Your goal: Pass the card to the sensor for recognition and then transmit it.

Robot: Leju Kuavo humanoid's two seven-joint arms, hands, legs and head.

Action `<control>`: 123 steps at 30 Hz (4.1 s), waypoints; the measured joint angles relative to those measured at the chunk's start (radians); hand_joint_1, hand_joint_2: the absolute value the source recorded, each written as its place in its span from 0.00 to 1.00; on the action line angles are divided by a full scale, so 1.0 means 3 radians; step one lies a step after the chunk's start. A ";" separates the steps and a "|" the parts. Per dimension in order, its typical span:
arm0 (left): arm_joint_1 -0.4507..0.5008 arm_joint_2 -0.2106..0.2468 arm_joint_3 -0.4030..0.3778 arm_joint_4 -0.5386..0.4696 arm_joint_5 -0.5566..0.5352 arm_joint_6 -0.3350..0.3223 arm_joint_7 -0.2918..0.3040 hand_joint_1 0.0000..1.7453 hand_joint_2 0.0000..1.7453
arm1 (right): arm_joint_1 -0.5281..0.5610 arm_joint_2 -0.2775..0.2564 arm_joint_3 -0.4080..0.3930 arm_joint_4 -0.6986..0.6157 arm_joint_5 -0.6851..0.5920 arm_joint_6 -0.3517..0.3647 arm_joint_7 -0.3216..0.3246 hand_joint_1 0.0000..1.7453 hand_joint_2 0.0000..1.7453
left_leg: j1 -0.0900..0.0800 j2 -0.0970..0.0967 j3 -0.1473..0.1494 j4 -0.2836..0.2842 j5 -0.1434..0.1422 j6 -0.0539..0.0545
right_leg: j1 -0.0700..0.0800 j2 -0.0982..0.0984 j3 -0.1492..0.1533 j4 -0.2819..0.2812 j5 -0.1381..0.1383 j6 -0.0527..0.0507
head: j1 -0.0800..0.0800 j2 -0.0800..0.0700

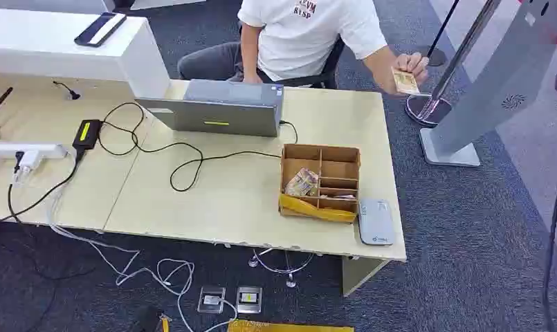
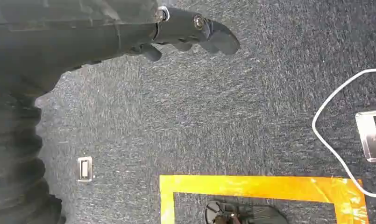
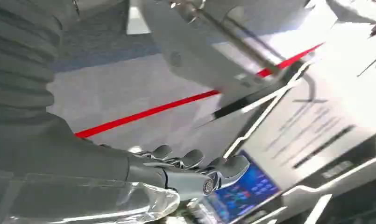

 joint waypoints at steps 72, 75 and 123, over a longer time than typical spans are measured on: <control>-0.0062 0.0018 -0.0230 -0.0010 -0.0087 -0.0085 0.0084 0.00 1.00 | 0.0321 0.0510 0.1634 -0.1046 0.0160 0.0081 0.0093 1.00 1.00 | 0.0001 0.0000 0.0001 0.0000 0.0000 -0.0001 | 0.0001 0.0001 -0.0003 -0.0002 -0.0001 -0.0001 | 0.0001 0.0000; -0.0066 0.0018 -0.0230 -0.0010 -0.0087 -0.0088 0.0085 0.00 1.00 | 0.0353 0.0510 0.1654 -0.1071 0.0160 0.0081 0.0106 1.00 1.00 | 0.0001 0.0001 0.0002 0.0001 0.0000 -0.0001 | 0.0001 0.0002 -0.0003 -0.0002 -0.0001 -0.0001 | 0.0003 0.0000; 0.0027 -0.0010 -0.0230 -0.0010 0.0098 -0.0048 0.0074 0.00 1.00 | 0.1834 0.0156 0.1176 -0.1226 0.0106 0.0118 0.0383 1.00 1.00 | 0.0003 0.0001 0.0000 0.0000 -0.0003 -0.0003 | 0.0003 0.0001 -0.0002 -0.0003 -0.0002 -0.0003 | 0.0001 0.0000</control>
